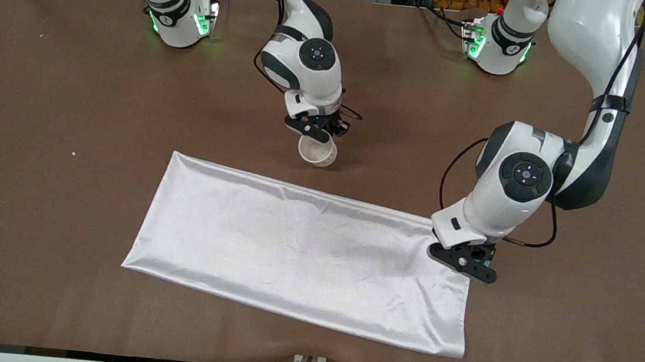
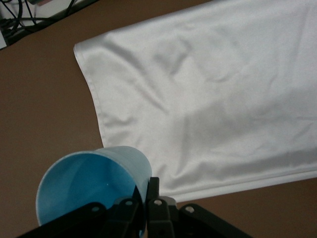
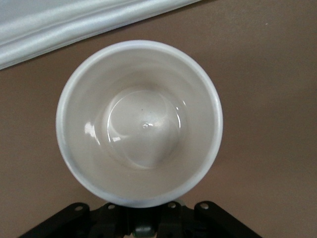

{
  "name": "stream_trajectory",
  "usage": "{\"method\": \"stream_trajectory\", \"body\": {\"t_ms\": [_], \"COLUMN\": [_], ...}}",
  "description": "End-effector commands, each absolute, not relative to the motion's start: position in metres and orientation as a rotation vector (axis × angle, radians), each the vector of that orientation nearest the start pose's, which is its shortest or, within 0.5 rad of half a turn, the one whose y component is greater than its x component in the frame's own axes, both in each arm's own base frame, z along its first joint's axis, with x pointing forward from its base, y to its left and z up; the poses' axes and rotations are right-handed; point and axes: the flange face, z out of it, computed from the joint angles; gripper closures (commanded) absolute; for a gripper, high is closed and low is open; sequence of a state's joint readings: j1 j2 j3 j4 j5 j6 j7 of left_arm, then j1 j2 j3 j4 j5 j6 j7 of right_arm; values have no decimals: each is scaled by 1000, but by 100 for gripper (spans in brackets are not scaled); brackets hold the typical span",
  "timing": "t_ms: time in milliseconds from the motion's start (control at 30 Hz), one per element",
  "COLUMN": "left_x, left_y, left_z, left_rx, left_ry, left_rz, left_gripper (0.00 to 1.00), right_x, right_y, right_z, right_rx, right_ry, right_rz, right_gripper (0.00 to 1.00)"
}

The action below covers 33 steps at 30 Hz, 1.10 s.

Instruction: Place blue cup into white mug on table

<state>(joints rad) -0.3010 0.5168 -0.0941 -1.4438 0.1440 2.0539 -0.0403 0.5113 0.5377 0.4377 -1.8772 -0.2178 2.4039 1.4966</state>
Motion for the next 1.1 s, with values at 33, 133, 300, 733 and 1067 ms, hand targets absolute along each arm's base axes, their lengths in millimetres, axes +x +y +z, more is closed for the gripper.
{"method": "stream_trajectory", "body": {"t_ms": [33, 133, 300, 733, 1067], "left_x": [622, 609, 589, 570, 573], "left_y": [-268, -270, -273, -286, -286], "left_z": [443, 465, 493, 499, 494], "left_rx": [-3013, -3010, -3002, -3028, -3030], "left_ry": [480, 461, 463, 379, 376], "left_rz": [-130, -112, -94, -88, -85], "left_gripper": [100, 100, 100, 100, 100], "right_x": [384, 385, 384, 360, 355], "right_y": [515, 515, 516, 531, 535], "right_z": [230, 227, 226, 220, 220], "right_rx": [-3008, -3008, -3009, -3014, -3017], "right_ry": [713, 723, 725, 740, 741], "right_rz": [3, 4, 7, 20, 19], "right_gripper": [100, 100, 100, 100, 0]}}
